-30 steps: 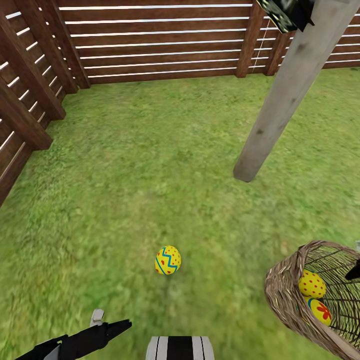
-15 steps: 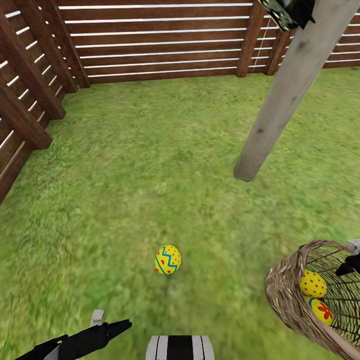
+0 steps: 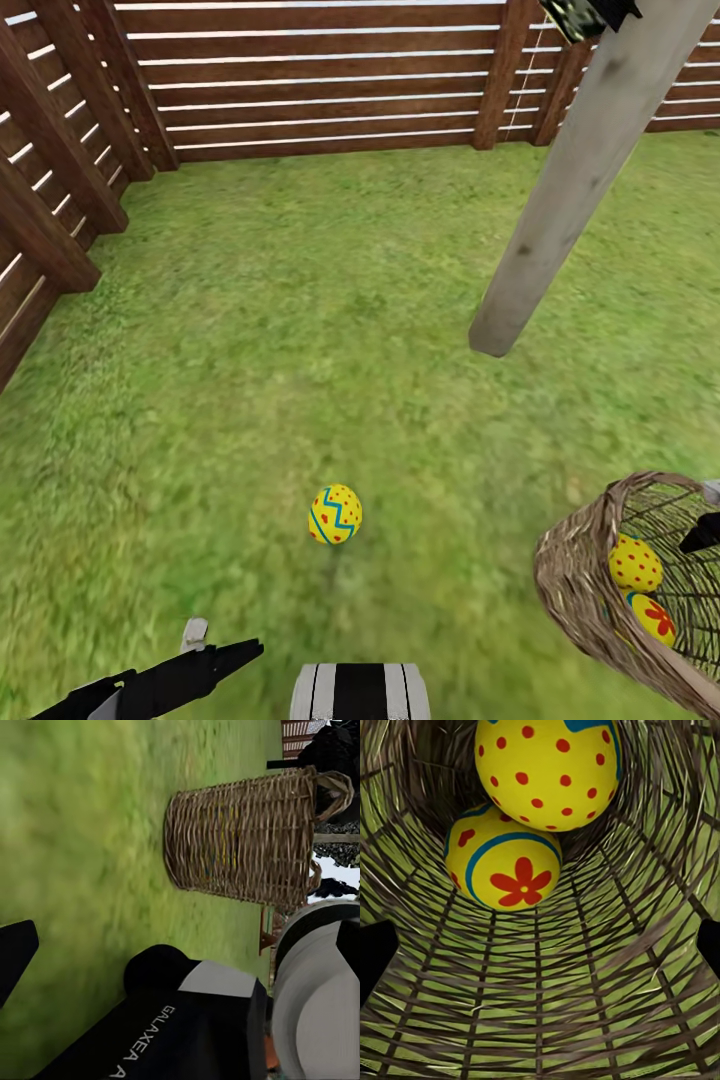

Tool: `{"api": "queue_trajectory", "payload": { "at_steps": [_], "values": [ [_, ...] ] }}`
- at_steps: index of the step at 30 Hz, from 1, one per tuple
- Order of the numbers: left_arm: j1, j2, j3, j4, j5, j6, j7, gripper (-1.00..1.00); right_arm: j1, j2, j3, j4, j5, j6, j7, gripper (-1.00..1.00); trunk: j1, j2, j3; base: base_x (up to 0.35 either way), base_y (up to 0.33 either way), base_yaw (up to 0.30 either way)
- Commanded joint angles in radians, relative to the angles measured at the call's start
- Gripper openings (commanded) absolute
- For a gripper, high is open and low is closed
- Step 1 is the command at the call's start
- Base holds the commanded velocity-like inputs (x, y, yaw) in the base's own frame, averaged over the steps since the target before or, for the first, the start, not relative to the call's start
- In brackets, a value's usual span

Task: Take the three Easter eggs out of the wicker basket on the lawn in the garden, then place them on the lawn next to a single tree (choose any tree) so that all three eggs are next to the same tree and none are left in the basket.

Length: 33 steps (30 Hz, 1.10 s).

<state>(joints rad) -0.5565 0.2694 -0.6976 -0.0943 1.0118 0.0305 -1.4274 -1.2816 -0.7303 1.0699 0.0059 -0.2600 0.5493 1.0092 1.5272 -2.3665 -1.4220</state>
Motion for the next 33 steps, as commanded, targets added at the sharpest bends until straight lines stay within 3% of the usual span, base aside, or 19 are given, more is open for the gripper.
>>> {"api": "queue_trajectory", "payload": {
  "at_steps": [1,19,33],
  "values": [
    [0.000,0.001,-0.008,0.000,0.008,0.003,-0.002,1.00,-0.001,0.000,0.008,0.001,-0.010,0.006,0.003,1.00,0.004,-0.008,-0.004,0.000,0.000,0.000],
    [0.000,0.001,-0.008,-0.001,0.008,0.003,-0.002,1.00,-0.001,-0.003,0.009,0.002,-0.005,0.004,0.009,1.00,0.073,-0.134,-0.060,0.000,0.000,0.000],
    [0.000,0.001,-0.008,-0.001,0.008,0.003,-0.002,1.00,0.001,0.003,0.009,0.000,-0.004,0.003,0.017,1.00,0.079,-0.137,-0.114,0.000,0.000,0.000]
  ]
}}
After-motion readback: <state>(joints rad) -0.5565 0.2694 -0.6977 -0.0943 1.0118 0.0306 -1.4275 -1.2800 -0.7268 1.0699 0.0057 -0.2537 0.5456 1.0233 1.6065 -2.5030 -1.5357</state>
